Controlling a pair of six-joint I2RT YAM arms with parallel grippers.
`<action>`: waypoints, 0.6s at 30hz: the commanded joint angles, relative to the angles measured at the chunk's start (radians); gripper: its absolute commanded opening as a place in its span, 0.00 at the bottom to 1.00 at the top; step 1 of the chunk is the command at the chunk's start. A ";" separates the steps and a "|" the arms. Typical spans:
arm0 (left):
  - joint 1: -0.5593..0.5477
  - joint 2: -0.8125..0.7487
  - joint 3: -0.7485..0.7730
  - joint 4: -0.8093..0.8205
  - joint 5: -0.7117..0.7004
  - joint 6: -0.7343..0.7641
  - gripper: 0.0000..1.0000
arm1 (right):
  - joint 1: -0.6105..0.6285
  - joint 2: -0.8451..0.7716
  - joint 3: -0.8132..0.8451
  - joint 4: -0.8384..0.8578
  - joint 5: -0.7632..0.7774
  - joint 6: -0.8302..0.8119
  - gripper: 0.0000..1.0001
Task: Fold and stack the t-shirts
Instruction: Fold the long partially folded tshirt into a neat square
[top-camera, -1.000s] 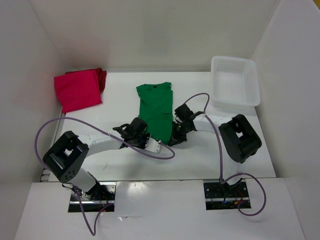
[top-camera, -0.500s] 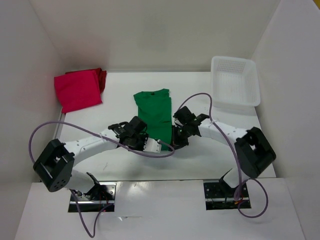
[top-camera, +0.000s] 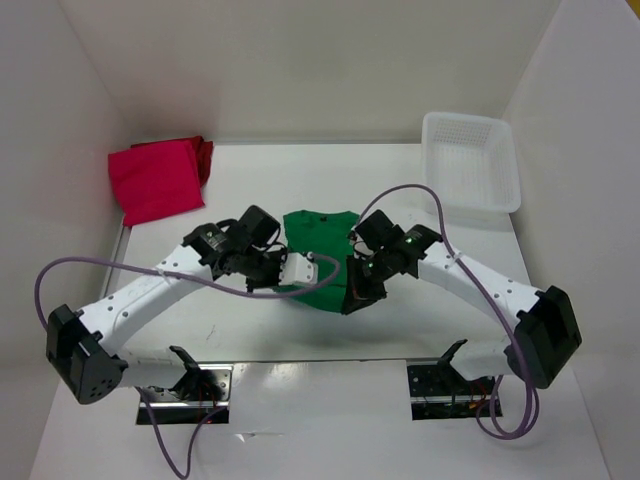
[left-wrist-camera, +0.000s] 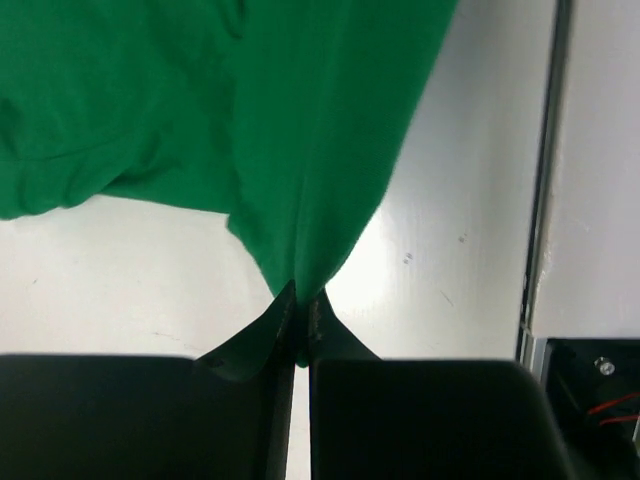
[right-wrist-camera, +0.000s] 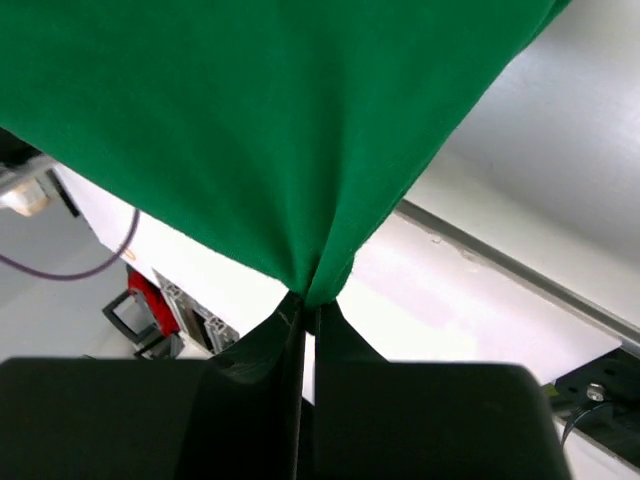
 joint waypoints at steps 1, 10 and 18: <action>0.087 0.072 0.112 -0.037 0.080 -0.077 0.00 | -0.056 0.016 0.097 -0.106 -0.020 -0.066 0.00; 0.259 0.279 0.312 0.043 0.147 -0.123 0.00 | -0.280 0.137 0.231 -0.104 -0.066 -0.205 0.00; 0.312 0.420 0.424 0.179 0.105 -0.209 0.00 | -0.389 0.302 0.374 -0.031 -0.079 -0.276 0.00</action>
